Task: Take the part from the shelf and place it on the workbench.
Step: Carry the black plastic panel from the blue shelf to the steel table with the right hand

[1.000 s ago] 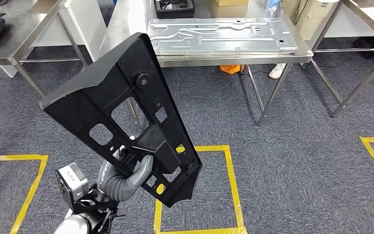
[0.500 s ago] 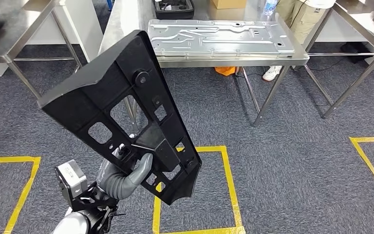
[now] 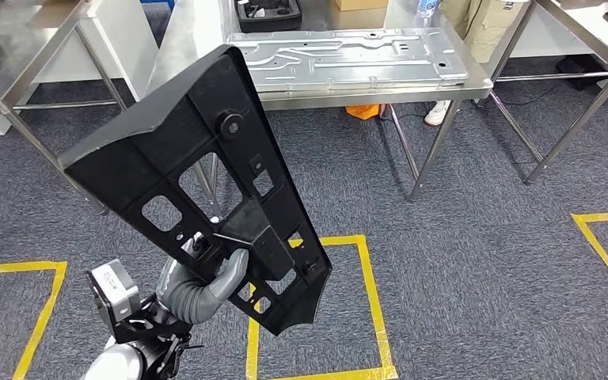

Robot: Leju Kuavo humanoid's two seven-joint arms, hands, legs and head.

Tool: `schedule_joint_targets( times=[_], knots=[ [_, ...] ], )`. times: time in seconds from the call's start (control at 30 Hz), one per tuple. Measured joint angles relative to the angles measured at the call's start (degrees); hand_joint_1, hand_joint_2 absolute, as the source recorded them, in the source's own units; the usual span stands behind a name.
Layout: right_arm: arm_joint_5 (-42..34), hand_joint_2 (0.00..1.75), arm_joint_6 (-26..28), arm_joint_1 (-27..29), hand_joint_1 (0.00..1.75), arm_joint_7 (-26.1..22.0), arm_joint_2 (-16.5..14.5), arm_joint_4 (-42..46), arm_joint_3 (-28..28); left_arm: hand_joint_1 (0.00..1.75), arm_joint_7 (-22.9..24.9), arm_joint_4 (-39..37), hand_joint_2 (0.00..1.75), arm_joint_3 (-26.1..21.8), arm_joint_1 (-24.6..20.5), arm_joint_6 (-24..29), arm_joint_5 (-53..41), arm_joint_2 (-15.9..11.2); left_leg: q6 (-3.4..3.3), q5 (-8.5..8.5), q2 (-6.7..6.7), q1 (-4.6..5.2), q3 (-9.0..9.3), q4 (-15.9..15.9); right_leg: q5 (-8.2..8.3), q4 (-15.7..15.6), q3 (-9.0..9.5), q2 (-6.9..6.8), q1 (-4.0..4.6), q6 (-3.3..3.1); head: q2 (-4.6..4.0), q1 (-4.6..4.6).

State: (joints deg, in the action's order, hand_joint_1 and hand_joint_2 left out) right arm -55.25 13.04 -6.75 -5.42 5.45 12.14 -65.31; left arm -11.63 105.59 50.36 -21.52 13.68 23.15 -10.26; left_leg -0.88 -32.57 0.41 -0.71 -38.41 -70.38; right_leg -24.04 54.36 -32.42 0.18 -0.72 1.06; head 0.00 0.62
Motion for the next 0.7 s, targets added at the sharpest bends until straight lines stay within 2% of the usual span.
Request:
schedule_joint_targets(
  times=[0.03,0.07,0.1,0.13,0.2,0.23,0.33,0.37,0.43,0.5,0.53,0.57,0.6,0.67,0.7],
  knots=[
    [0.0,0.00,0.0,0.0,0.00,0.0,0.0,0.0,0.0,1.75,0.0,0.0,1.75,0.0,0.0,0.0,0.0,0.0,0.07,-0.34,0.00,-0.01,-1.14,-2.1,-0.02,0.0,0.00,0.07,0.03,-0.01,0.00,-0.01],
    [0.0,0.00,0.0,0.0,0.00,0.0,0.0,0.0,0.0,1.75,0.0,0.0,1.75,0.0,0.1,0.0,0.0,0.0,0.10,0.44,0.00,-0.03,-1.17,-1.9,-0.04,0.0,0.03,0.17,0.05,0.00,0.00,-0.01],
    [0.0,0.00,0.0,0.0,0.00,0.0,0.0,0.0,0.0,1.75,0.0,0.0,1.75,0.0,0.0,0.0,0.0,0.0,0.08,2.19,0.00,-0.05,-0.06,0.7,-0.07,0.1,0.10,0.30,0.04,0.06,0.00,-0.01],
    [0.0,0.00,0.0,0.0,0.00,0.0,-0.1,0.0,0.0,1.75,0.0,0.0,1.75,0.0,0.0,0.0,0.0,0.0,0.03,4.40,-0.02,-0.10,1.88,4.9,-0.15,0.1,0.18,0.44,0.03,0.17,0.00,-0.02],
    [0.0,0.00,0.0,0.0,0.00,0.0,-0.2,0.0,0.0,1.75,0.0,0.0,1.75,0.0,-0.1,0.0,0.0,0.0,-0.34,7.18,-0.15,-0.05,5.36,12.5,-0.35,0.4,0.09,0.68,0.29,0.58,0.00,0.00],
    [0.0,0.00,0.0,0.0,0.00,0.0,-0.2,0.0,0.0,1.75,0.0,0.0,1.75,0.0,-0.1,0.0,0.0,0.0,-0.61,7.62,-0.22,0.02,6.13,14.3,-0.40,0.5,-0.02,0.76,0.42,0.80,0.00,0.02],
    [0.0,0.00,0.1,0.1,0.00,0.0,-0.2,0.0,0.0,1.75,0.0,0.0,1.75,0.0,-0.1,0.0,0.0,0.0,-1.61,7.74,-0.27,0.20,6.24,14.8,-0.49,0.5,-0.15,0.83,0.32,1.39,0.00,0.08],
    [0.0,0.00,0.1,0.1,0.00,0.0,-0.2,0.0,0.0,1.75,0.0,0.0,1.75,-0.1,-0.2,0.0,0.0,0.0,-1.93,7.82,-0.24,0.13,6.33,14.8,-1.05,1.2,-0.37,0.76,0.22,1.63,0.00,0.09],
    [0.0,0.00,0.1,0.0,0.00,0.0,-0.2,0.0,0.0,1.75,0.0,0.0,1.75,-0.1,-0.2,0.0,0.0,0.0,-2.41,7.92,-0.12,-0.05,6.49,15.0,-3.92,6.2,-2.52,0.58,0.08,2.13,0.00,0.16],
    [0.0,0.00,0.1,0.0,0.00,0.0,-0.2,0.0,0.0,1.75,0.0,0.0,1.75,0.0,-0.2,0.0,0.0,0.0,-2.61,7.88,-0.05,0.00,6.51,14.9,-7.45,14.5,-6.50,0.50,0.04,2.49,0.00,0.22],
    [0.0,0.00,0.1,0.1,0.00,0.0,-0.2,0.0,0.0,1.75,0.0,0.0,1.75,0.0,-0.1,0.0,0.0,0.0,-2.63,7.86,-0.06,0.03,6.53,14.9,-8.16,17.4,-8.00,0.48,0.03,2.55,0.00,0.22],
    [0.0,0.00,0.1,0.2,0.00,0.0,-0.2,0.0,0.0,1.75,0.0,0.0,1.75,0.0,-0.1,0.0,0.0,0.0,-2.64,7.83,-0.07,0.05,6.58,14.9,-7.80,18.2,-8.54,0.48,0.03,2.54,0.00,0.23],
    [0.0,0.00,0.1,0.2,0.00,0.0,-0.2,0.0,0.0,1.75,0.0,0.0,1.75,0.0,-0.1,0.0,0.0,0.0,-2.65,7.79,-0.09,0.06,6.67,14.9,-6.29,16.3,-7.79,0.47,0.04,2.44,0.00,0.23],
    [0.0,0.00,0.1,0.2,0.00,0.0,-0.2,0.0,0.0,1.75,0.0,0.0,1.75,0.0,-0.2,0.0,0.0,0.0,-2.53,7.66,-0.11,0.09,6.92,14.9,-2.22,7.7,-3.76,0.30,0.10,2.04,0.00,0.23],
    [0.0,0.00,0.1,0.1,0.00,0.0,-0.2,0.0,0.0,1.75,0.0,0.0,1.75,0.0,-0.2,0.0,0.0,0.0,-2.37,7.57,-0.12,0.19,6.96,14.9,-0.83,3.9,-1.96,0.20,0.26,1.81,0.00,0.23]
  ],
)
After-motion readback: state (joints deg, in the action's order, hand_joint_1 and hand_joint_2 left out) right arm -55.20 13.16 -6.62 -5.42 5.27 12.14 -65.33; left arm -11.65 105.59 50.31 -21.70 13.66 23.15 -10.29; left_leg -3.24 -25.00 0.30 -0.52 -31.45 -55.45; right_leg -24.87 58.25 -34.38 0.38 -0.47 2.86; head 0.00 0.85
